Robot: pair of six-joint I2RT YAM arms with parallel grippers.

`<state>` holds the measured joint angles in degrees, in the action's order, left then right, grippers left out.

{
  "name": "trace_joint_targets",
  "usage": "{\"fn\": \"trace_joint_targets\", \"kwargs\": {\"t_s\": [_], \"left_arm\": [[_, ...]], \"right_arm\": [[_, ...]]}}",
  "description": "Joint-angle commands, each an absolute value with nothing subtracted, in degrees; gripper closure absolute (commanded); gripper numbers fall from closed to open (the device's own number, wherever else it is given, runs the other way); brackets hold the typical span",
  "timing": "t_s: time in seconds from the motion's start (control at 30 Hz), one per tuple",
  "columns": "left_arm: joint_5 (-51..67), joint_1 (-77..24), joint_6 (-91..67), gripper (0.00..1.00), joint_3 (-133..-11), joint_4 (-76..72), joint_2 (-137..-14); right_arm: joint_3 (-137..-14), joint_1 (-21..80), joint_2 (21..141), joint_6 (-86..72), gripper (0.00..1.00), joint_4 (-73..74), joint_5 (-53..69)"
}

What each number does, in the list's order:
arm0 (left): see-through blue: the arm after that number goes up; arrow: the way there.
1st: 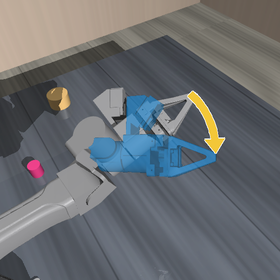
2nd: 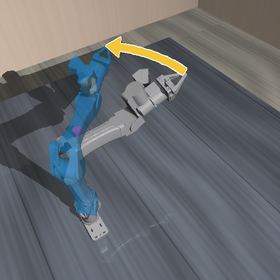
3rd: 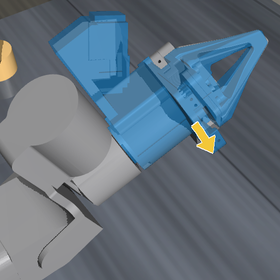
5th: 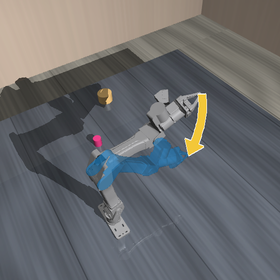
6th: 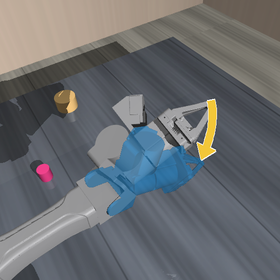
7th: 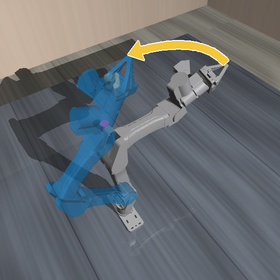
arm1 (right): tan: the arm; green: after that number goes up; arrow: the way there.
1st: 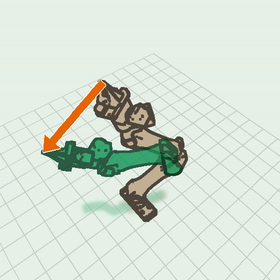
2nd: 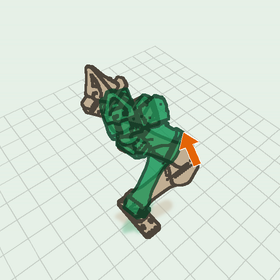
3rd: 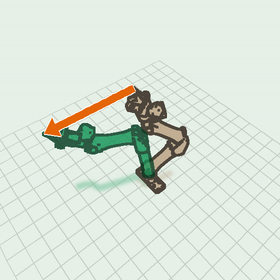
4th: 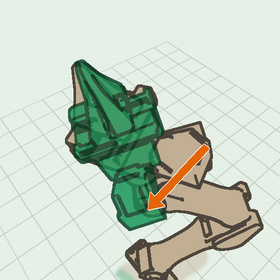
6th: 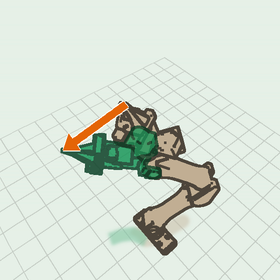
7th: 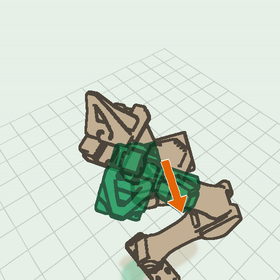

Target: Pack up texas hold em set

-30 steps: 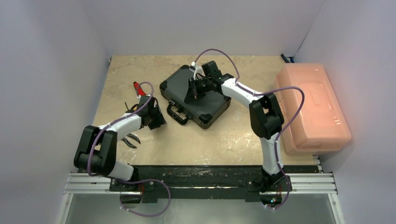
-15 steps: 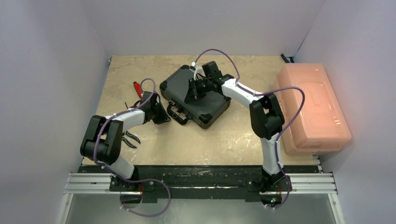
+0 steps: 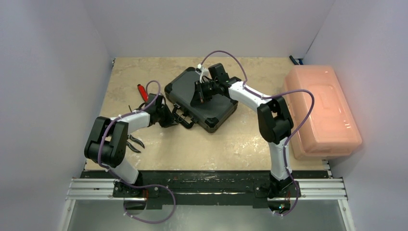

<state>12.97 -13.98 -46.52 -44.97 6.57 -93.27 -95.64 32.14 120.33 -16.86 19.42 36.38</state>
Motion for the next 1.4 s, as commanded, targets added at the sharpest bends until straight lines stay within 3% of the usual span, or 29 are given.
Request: {"fn": "trace_joint_targets", "kwargs": {"t_s": [0.0,1.37], "left_arm": [[14.75,-13.71,-47.68,0.92,-47.95,5.49,-93.18],[16.08,-13.71,-48.02,0.95,-53.21,6.77,-94.65]], "right_arm": [[-92.02,32.88,122.54,-14.24,0.88,28.02,31.03],[-92.37,32.82,122.73,-13.54,0.92,29.00,30.67]]}}
